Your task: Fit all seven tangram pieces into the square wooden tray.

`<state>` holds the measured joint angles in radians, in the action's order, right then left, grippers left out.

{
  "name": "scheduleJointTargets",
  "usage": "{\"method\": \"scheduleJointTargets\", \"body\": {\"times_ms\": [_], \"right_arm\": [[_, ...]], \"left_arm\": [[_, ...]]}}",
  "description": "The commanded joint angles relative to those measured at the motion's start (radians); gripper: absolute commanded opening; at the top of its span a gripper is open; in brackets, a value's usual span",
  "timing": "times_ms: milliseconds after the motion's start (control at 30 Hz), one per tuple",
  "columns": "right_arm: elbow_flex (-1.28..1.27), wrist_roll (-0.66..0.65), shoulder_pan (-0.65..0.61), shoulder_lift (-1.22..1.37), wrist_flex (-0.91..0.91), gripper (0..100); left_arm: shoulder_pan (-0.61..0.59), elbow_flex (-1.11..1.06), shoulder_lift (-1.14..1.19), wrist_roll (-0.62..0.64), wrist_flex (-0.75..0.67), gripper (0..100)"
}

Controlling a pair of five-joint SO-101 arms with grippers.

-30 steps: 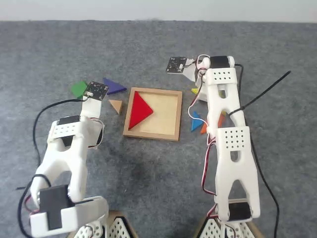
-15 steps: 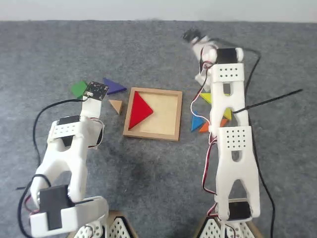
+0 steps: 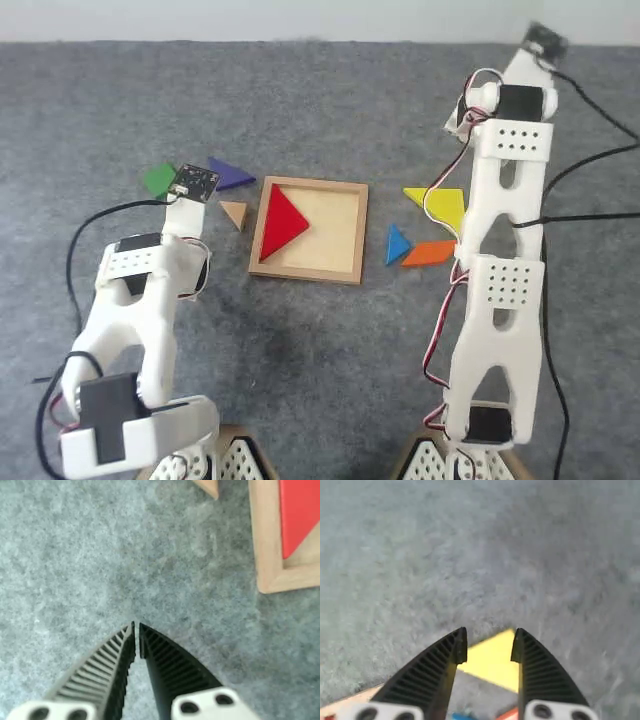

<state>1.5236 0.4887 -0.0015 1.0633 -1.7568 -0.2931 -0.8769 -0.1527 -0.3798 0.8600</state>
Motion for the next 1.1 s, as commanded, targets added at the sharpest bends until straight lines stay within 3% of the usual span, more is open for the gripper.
{"method": "scheduleJointTargets", "body": {"times_ms": [0,100,233,333,600,800,1067], "right_arm": [[-0.169,0.25,-0.025,-0.091,-0.044,22.4],[-0.278,0.503,-0.076,-0.091,-0.041,35.9],[-0.301,0.701,-0.13,-0.087,-0.039,58.0],[-0.29,0.792,-0.151,-0.091,-0.033,63.3],[-0.284,0.888,-0.091,0.076,0.077,61.8],[-0.282,0.901,-0.07,0.124,0.09,45.2],[-0.284,0.884,-0.015,0.154,0.213,32.6]], "left_arm": [[-0.005,0.002,-0.051,-0.005,-0.017,1],[-0.005,0.002,-0.051,-0.005,-0.017,1],[-0.005,0.002,-0.051,-0.003,-0.017,1],[-0.005,0.002,-0.051,-0.003,-0.017,1],[-0.005,0.002,-0.051,-0.003,-0.017,1],[-0.005,0.002,-0.051,-0.003,-0.017,1],[-0.005,0.002,-0.051,-0.005,-0.017,1]]}}
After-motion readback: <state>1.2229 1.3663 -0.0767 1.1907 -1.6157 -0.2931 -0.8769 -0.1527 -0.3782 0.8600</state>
